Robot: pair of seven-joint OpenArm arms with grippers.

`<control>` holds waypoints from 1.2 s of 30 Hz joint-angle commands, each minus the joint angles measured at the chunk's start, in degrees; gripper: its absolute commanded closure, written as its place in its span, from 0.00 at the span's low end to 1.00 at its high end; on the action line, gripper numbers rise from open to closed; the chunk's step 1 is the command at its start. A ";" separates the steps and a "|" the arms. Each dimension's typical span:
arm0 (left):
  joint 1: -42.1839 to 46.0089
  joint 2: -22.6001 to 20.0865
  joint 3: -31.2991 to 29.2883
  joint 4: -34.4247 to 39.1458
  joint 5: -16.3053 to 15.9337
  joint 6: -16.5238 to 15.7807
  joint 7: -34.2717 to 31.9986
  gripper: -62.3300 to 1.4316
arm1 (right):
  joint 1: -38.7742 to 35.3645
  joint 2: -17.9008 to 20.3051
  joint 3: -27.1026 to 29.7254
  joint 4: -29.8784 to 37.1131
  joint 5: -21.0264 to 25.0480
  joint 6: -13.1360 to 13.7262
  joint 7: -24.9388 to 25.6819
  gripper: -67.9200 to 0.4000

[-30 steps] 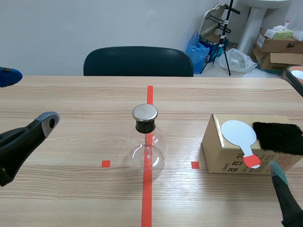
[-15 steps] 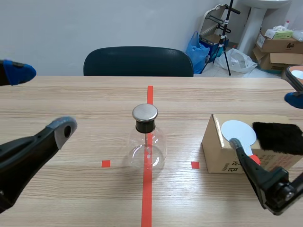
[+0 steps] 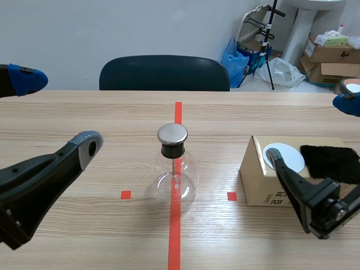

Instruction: Do the electroscope experiment

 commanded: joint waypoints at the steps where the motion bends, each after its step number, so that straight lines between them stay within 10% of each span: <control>1: 0.28 0.15 -0.04 0.11 -0.55 -0.11 -0.59 0.00 | -0.11 -0.04 0.66 0.92 0.59 -0.37 0.83 0.00; 36: 0.26 0.13 -0.04 0.11 -0.52 -0.13 -0.63 0.00 | -0.09 -0.02 0.66 0.92 0.55 -0.39 1.68 0.00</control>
